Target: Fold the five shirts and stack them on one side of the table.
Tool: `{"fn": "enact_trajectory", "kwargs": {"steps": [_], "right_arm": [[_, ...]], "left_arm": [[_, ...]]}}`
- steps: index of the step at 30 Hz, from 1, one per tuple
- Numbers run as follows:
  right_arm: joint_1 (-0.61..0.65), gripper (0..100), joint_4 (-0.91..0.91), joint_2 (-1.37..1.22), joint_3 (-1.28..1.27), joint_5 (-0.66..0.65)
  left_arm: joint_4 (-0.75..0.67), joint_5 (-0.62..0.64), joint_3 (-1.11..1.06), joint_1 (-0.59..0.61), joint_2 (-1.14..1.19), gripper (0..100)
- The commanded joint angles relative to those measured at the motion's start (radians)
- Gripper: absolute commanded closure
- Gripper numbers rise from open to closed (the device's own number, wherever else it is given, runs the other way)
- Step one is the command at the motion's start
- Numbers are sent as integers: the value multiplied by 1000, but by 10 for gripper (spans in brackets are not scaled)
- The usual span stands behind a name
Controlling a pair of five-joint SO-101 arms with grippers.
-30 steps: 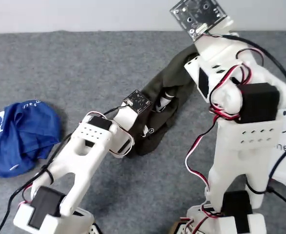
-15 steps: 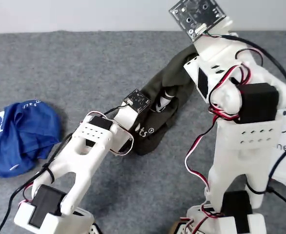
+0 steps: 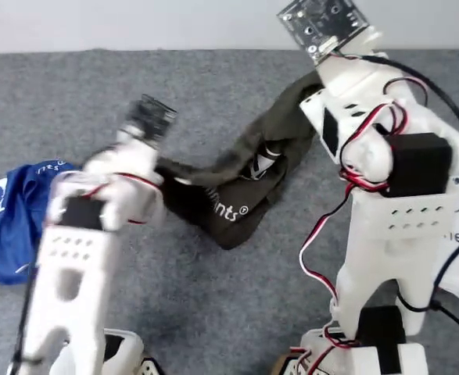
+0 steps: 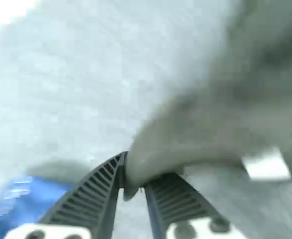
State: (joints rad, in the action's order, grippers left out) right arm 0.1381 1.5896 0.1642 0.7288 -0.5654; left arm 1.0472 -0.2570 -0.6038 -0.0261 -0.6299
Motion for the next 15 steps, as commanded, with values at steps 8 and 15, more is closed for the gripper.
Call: {"fn": "enact_trajectory", "kwargs": {"steps": [8, 15], "right_arm": [[-91, 989, -105, 90, 64, -40], [-94, 989, -266, 191, 64, -193]], "left_arm": [[-118, -14, 340, 178, -186, 985], [-273, -61, 522, 215, -180, 985]]}}
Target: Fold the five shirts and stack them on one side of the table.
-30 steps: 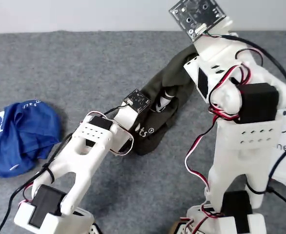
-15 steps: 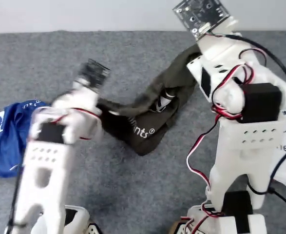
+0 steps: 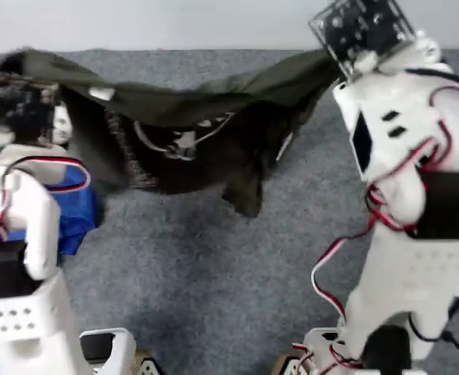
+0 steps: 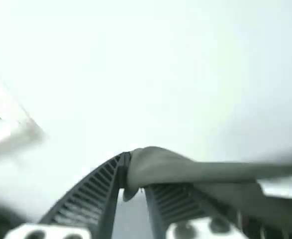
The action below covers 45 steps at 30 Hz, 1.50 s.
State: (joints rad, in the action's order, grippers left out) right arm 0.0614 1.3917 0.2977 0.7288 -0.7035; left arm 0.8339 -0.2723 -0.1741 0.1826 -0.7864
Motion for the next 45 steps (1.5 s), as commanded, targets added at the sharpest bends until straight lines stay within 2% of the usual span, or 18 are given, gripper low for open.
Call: {"fn": "enact_trajectory", "kwargs": {"steps": [1, 10, 18, 22, 26, 29, 35, 41, 45], "right_arm": [[-18, 989, -91, 65, 64, -78], [-18, 989, -340, 108, 66, -218], [-18, 989, -354, 245, 66, -339], [-53, 989, -344, 309, 66, -404], [-183, 988, -329, 332, 61, -407], [-232, 988, -259, 338, 61, -408], [-246, 988, -220, 337, 61, -408], [-246, 988, -219, 332, 61, -408], [-249, 988, -219, 354, 66, -410]], "left_arm": [[-64, -80, 110, 3, -23, 985], [-81, -261, 211, 8, -31, 985], [-78, -293, 260, 11, -34, 985], [0, -417, 254, 5, -86, 985], [107, -456, 254, 6, -137, 985], [180, -483, 254, 9, -167, 985], [307, -634, 254, 9, -192, 985], [358, -781, 259, 11, -193, 985], [351, -819, 259, 55, -232, 985]]}}
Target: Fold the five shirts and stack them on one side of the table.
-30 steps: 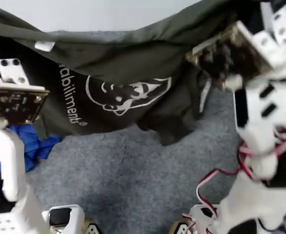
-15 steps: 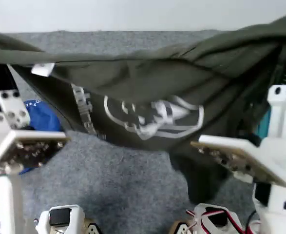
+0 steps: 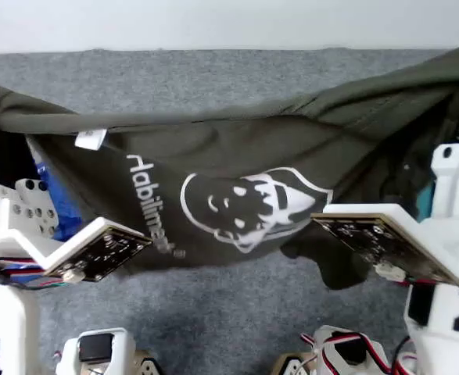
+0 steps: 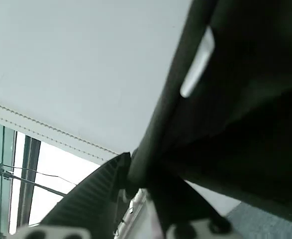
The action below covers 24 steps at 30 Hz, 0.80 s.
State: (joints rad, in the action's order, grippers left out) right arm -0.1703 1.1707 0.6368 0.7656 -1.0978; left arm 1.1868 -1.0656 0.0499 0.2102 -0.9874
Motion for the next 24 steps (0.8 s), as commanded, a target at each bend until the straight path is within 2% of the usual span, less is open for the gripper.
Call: {"fn": "enact_trajectory", "kwargs": {"steps": [1, 8, 15, 19, 24], "right_arm": [[-33, 988, 2, 30, 29, -15], [-150, 988, 2, 101, 26, -15], [-168, 988, -2, 62, 23, -15], [-165, 988, 4, -67, 23, -15], [-68, 988, 64, -289, 23, -15]], "left_arm": [[-2, -26, 35, 34, -43, 985], [-2, -26, 35, 37, -126, 985], [-3, -26, 15, 37, -123, 985], [-86, -26, -101, 37, -80, 985], [-232, -26, -317, 31, -20, 985]]}}
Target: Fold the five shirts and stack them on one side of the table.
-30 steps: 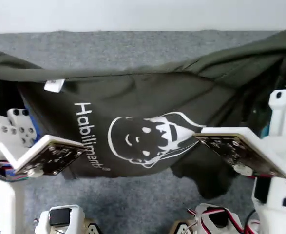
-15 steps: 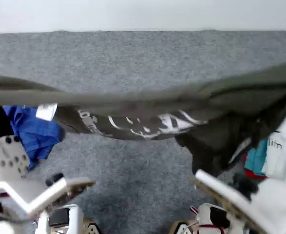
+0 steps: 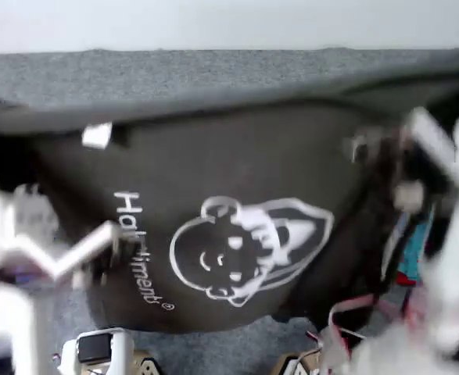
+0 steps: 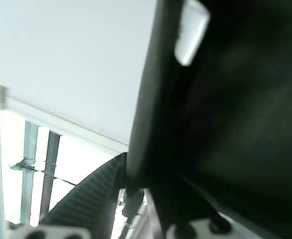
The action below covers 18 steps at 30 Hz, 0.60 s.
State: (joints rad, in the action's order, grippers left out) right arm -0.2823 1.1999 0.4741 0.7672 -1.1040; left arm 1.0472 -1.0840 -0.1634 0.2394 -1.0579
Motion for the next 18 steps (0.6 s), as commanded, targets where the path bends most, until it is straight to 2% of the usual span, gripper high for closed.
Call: {"fn": "enact_trajectory", "kwargs": {"steps": [1, 10, 13, 18], "right_arm": [[71, 988, 54, -171, 21, -9], [186, 988, 64, -567, 21, -5], [208, 988, 2, -676, 21, -3], [234, 988, -154, -832, 21, -8]], "left_arm": [[-127, -9, -154, 0, 68, 985], [-545, -9, -527, 0, 316, 985], [-683, -9, -558, 0, 471, 985], [-795, -9, -475, 0, 736, 985]]}}
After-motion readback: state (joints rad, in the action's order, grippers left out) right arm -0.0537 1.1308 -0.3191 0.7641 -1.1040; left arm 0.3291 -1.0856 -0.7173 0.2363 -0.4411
